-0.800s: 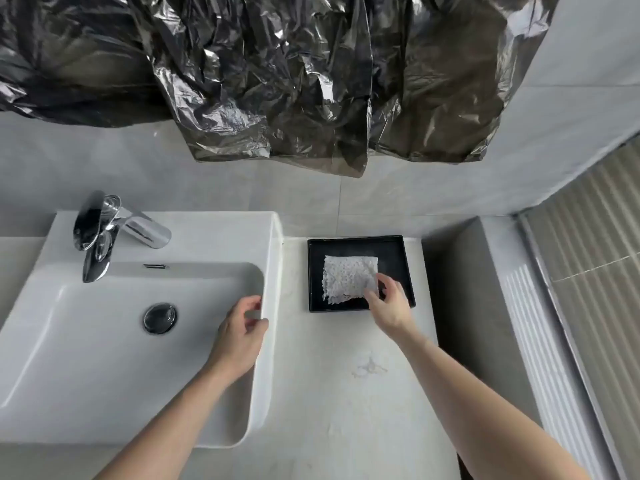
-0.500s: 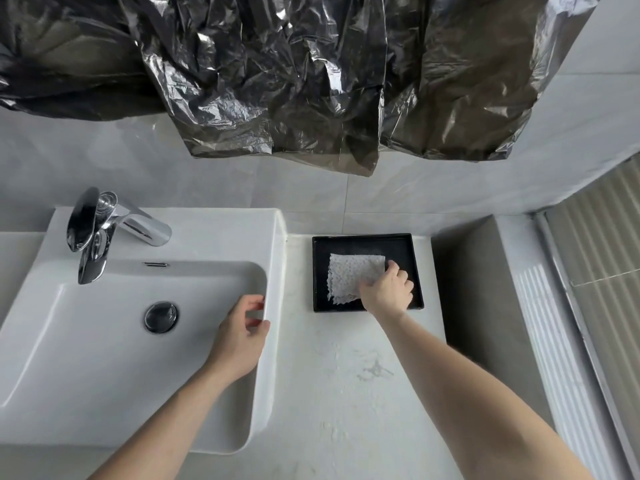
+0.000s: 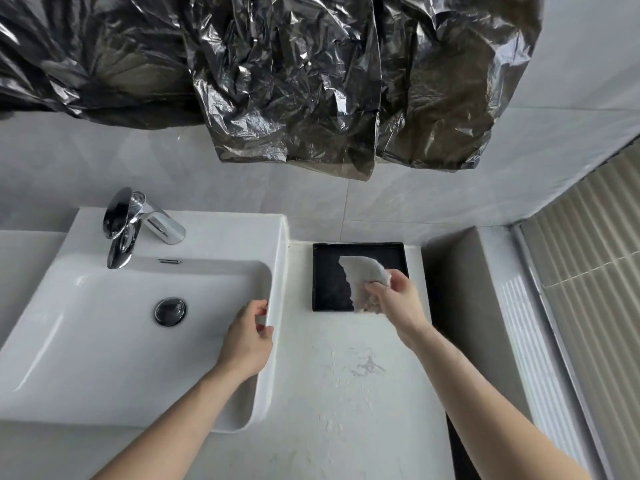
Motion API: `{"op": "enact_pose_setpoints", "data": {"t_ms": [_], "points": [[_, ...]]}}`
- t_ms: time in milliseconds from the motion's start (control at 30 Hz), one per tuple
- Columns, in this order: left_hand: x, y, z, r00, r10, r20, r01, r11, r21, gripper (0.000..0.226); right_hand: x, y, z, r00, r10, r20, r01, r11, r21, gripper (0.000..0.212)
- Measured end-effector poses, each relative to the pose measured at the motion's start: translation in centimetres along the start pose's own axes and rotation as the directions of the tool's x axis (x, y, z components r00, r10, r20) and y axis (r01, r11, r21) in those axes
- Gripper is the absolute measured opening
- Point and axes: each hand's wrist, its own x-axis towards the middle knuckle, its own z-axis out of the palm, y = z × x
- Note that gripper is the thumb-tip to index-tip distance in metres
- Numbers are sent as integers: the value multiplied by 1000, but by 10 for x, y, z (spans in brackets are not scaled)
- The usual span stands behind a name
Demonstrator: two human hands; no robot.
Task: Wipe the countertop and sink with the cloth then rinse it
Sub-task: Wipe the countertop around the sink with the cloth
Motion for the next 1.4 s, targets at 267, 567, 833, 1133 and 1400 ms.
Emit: {"op": "enact_pose_setpoints", "data": {"t_ms": [267, 567, 833, 1133, 1400], "points": [[-101, -22, -10, 988, 151, 36, -154, 978, 139, 48, -93, 114, -45, 960, 193, -202, -241, 937, -252, 53], [-195, -103, -11, 991, 106, 79, -113, 989, 92, 37, -104, 168, -18, 999, 3, -35, -29, 632, -775, 82], [-188, -206, -18, 962, -271, 46, 237, 903, 359, 69, -70, 188, 12, 998, 28, -55, -61, 401, -914, 78], [-151, -207, -20, 778, -619, 108, 535, 744, 401, 166, -62, 187, 21, 965, -223, 138, 209, 337, -918, 45], [-143, -188, -19, 666, -721, 189, 606, 671, 427, 178, -45, 147, 80, 947, -305, 105, 276, 597, -753, 45]]}}
